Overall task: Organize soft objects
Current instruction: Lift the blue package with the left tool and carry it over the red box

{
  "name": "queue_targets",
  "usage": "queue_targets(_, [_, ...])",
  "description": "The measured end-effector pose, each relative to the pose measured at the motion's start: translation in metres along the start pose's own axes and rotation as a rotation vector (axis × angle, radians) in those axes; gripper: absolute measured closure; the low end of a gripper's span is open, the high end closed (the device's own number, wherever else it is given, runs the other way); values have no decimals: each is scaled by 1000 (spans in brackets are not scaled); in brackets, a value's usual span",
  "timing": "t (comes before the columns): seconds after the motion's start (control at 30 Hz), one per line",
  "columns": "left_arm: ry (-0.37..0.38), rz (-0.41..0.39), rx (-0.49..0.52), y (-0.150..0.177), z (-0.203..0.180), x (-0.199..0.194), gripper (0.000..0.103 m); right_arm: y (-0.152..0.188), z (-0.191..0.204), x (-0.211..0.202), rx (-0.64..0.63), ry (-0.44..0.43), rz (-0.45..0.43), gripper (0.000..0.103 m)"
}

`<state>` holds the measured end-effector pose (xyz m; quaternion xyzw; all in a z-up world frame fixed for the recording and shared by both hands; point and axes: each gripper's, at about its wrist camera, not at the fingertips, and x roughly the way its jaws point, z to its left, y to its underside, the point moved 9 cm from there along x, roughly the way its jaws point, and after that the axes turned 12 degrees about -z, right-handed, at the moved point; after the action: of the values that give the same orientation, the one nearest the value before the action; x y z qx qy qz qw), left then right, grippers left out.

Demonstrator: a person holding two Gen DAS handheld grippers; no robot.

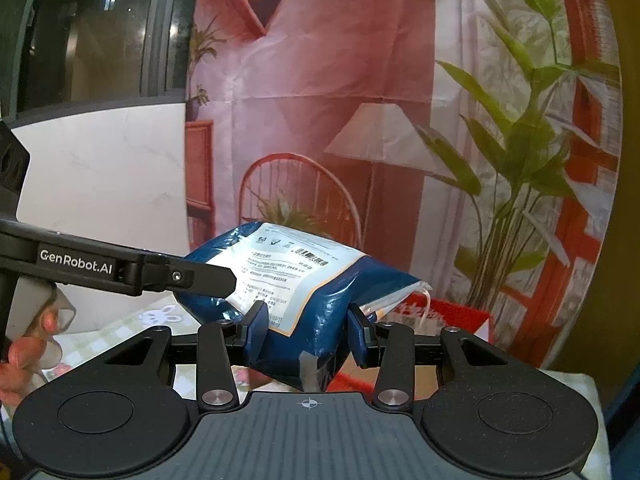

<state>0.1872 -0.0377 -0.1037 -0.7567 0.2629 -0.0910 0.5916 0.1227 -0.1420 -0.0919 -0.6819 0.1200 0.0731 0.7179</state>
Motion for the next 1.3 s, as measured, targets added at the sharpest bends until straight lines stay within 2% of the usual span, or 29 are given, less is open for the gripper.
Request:
queue_targets(0.33, [-24, 69, -3, 5, 12, 66, 51, 10, -52, 63, 35, -2, 51, 64])
queue_targets(0.6, [-32, 165, -14, 25, 24, 113, 51, 32, -78, 101, 56, -11, 108, 64])
queue_targets(1.0, [-27, 289, -34, 58, 36, 159, 51, 69, -111, 135, 105, 2, 210, 64])
queue_targets(1.3, [-30, 362, -49, 80, 44, 175, 51, 94, -122, 153, 128, 2, 291, 64])
